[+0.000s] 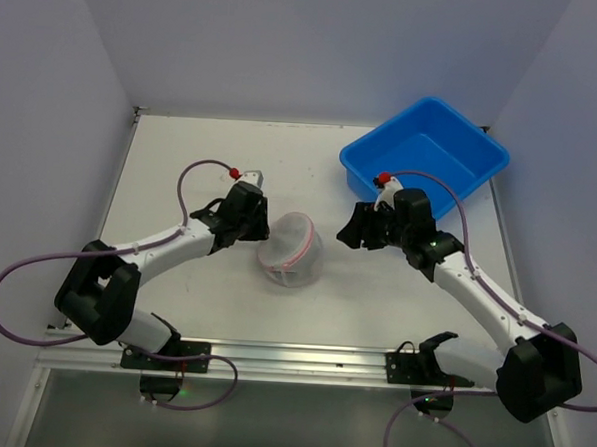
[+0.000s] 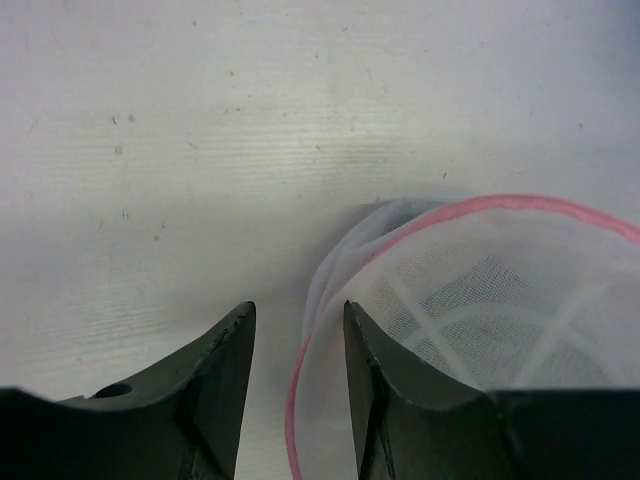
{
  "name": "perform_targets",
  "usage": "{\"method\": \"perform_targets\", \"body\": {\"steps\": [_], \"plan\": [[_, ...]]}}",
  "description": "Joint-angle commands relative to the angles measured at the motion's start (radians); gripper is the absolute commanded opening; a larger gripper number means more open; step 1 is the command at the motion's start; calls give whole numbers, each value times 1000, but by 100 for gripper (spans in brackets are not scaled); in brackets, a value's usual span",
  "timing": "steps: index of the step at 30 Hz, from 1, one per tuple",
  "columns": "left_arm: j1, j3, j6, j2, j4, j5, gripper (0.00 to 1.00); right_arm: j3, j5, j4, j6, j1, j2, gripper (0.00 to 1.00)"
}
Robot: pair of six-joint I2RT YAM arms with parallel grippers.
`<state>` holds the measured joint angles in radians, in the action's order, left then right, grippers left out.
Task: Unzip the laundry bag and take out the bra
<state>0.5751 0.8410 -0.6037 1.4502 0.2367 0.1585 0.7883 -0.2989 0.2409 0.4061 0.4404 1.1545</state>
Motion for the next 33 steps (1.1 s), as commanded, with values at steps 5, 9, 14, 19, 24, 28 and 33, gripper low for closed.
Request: {"method": "perform_targets", "body": {"steps": [5,9,14,19,24,28,33], "plan": [[-9,107,105,9,42,-13,40,-44,96,-91,-52,178,-88,56],[-9,113,56,1,49,-54,40,-75,158,-92,3,245,-160,53],[-8,124,-16,-34,105,-47,68,-61,187,-49,109,256,-158,54],[-9,116,-51,-111,171,-37,91,-58,172,-60,216,258,-75,53],[-9,83,-70,-166,190,-71,93,-60,98,-120,255,256,89,52],[-9,9,-102,-201,155,-138,93,-51,110,-147,232,256,191,50],[-11,-75,-145,-211,107,-246,90,-6,144,-153,183,239,284,47]]}}
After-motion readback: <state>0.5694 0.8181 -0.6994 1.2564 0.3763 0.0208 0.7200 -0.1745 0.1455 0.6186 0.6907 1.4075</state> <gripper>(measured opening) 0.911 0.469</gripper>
